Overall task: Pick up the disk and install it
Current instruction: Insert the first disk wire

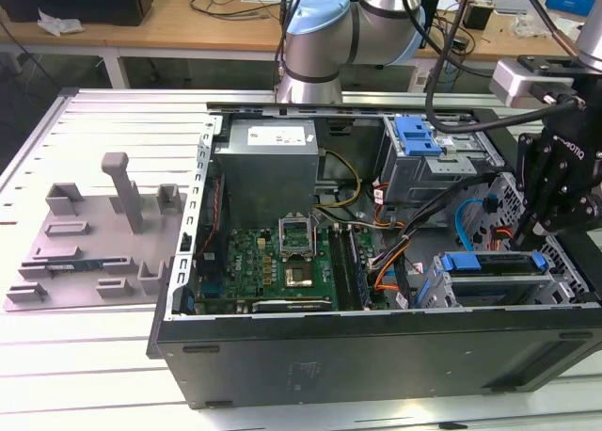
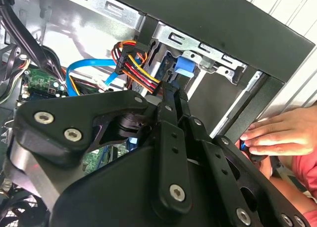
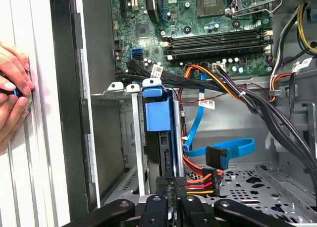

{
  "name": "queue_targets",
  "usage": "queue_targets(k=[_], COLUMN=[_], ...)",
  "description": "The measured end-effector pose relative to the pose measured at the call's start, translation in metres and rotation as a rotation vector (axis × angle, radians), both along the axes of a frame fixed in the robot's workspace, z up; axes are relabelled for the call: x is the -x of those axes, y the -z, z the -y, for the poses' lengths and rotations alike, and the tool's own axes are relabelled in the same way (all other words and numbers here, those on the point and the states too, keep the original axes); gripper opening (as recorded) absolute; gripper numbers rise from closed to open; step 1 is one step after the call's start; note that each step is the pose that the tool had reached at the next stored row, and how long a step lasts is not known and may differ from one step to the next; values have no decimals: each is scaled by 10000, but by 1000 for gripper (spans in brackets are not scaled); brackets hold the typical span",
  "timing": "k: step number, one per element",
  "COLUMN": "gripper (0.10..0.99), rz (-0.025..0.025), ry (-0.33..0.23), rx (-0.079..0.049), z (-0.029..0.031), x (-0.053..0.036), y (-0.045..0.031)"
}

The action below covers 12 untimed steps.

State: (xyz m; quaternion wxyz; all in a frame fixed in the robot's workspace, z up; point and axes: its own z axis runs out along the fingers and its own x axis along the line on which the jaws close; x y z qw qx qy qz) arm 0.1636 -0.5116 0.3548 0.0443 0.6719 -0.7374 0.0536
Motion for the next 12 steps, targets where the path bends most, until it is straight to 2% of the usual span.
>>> queue_targets(k=[12], gripper=[169], rz=[0], ry=[15], rx=[0], z=[0], x=[0], y=[17])
